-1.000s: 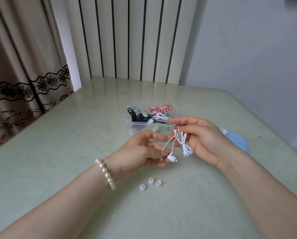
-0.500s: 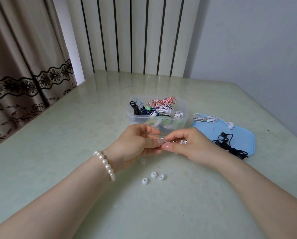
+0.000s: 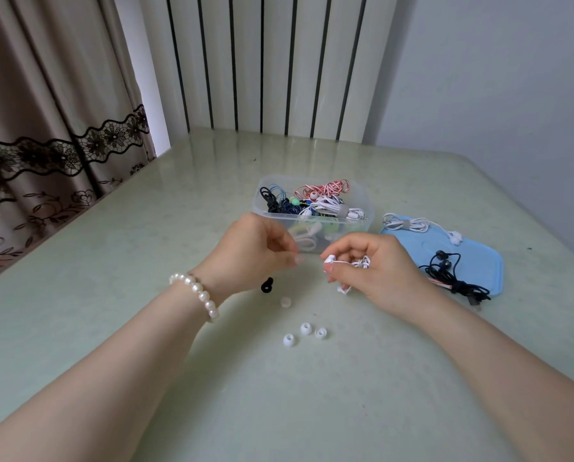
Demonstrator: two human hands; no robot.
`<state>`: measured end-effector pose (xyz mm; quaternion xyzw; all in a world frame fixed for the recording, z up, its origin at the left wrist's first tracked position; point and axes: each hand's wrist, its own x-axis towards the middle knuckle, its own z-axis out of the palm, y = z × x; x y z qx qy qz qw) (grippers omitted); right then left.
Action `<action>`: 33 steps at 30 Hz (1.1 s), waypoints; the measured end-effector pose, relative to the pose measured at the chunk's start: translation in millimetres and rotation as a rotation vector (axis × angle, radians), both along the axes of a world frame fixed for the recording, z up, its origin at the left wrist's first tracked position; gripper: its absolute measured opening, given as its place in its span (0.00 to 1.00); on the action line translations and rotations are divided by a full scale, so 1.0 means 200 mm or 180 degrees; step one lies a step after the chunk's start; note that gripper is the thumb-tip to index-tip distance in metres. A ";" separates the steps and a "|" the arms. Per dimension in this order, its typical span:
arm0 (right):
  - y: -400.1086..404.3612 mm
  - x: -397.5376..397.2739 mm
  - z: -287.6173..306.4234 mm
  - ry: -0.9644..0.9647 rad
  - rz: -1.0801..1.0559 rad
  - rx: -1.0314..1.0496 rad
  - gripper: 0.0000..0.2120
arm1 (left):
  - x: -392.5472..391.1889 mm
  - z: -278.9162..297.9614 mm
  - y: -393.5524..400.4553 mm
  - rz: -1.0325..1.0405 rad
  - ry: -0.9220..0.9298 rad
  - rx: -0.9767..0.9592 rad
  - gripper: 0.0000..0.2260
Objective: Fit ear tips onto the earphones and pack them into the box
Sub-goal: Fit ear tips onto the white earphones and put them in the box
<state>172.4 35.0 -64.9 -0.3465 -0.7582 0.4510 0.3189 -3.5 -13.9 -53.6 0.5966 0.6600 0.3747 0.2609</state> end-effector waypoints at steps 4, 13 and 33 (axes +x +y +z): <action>0.00 0.01 0.00 -0.0105 -0.0092 -0.0012 0.06 | -0.01 0.04 -0.04 -0.0634 0.0999 -0.0367 0.04; 0.00 0.01 0.03 -0.0231 -0.0189 -0.0193 0.08 | -0.03 0.01 -0.05 -0.0798 0.1646 -0.0568 0.05; -0.02 0.03 0.03 0.0500 -0.0290 -0.0365 0.08 | 0.19 -0.07 -0.03 -0.0110 -0.2990 -0.0280 0.04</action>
